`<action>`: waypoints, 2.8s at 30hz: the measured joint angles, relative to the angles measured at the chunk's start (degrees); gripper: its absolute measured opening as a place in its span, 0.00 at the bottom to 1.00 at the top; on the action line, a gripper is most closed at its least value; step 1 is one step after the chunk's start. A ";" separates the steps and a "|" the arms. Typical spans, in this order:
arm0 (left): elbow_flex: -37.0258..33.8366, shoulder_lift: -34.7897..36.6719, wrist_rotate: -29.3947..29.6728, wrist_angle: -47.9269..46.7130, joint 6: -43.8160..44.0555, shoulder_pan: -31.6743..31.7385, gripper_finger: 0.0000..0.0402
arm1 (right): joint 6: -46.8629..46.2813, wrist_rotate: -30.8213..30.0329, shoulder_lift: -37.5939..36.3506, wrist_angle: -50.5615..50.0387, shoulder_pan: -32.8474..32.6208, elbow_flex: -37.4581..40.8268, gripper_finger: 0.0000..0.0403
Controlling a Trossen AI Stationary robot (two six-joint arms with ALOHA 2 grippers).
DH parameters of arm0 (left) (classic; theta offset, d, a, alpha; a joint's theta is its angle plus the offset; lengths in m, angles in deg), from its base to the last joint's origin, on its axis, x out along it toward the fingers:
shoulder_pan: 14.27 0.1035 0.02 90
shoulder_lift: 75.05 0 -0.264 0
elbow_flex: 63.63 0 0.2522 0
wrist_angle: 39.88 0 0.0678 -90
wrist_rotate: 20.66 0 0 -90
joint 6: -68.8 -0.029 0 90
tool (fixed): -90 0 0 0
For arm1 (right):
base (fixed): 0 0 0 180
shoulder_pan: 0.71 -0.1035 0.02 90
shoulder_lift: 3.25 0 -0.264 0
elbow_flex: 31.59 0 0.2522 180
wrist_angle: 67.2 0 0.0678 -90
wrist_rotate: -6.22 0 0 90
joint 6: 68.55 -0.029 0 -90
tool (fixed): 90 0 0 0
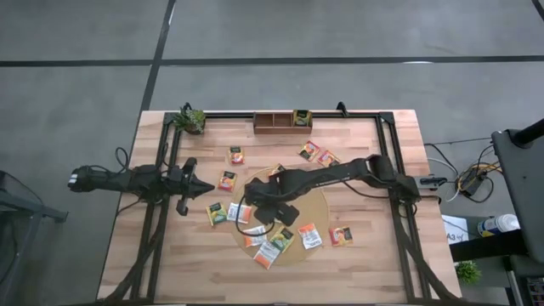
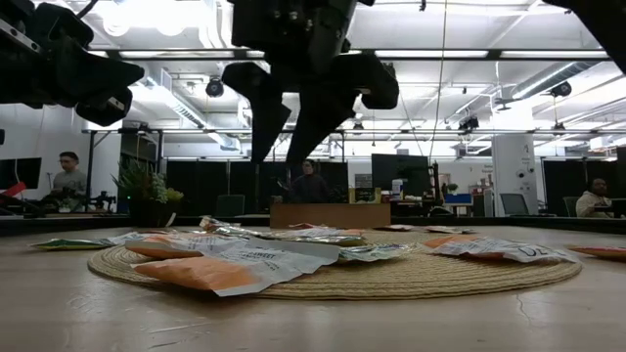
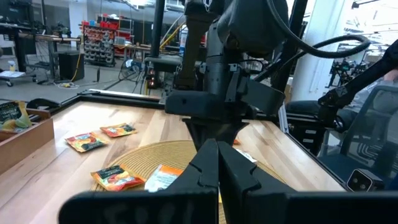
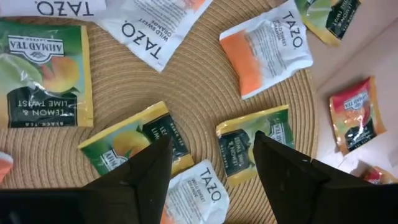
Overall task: Pick & Place Tea
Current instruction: Put the yellow tea bag into the right section of the wooden organizer
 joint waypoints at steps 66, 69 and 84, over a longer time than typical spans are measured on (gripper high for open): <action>-0.01 0.00 0.00 0.00 0.01 0.00 0.00 | 1.28 0.07 8.74 -3.79 0.14 0.02 0.02; -0.02 0.00 0.00 0.00 0.02 -0.01 0.00 | -0.11 -0.06 8.75 -3.91 0.16 -0.80 0.02; -0.02 0.00 0.00 0.00 0.02 0.01 0.00 | -7.60 -5.18 8.76 -5.43 0.70 -2.98 0.26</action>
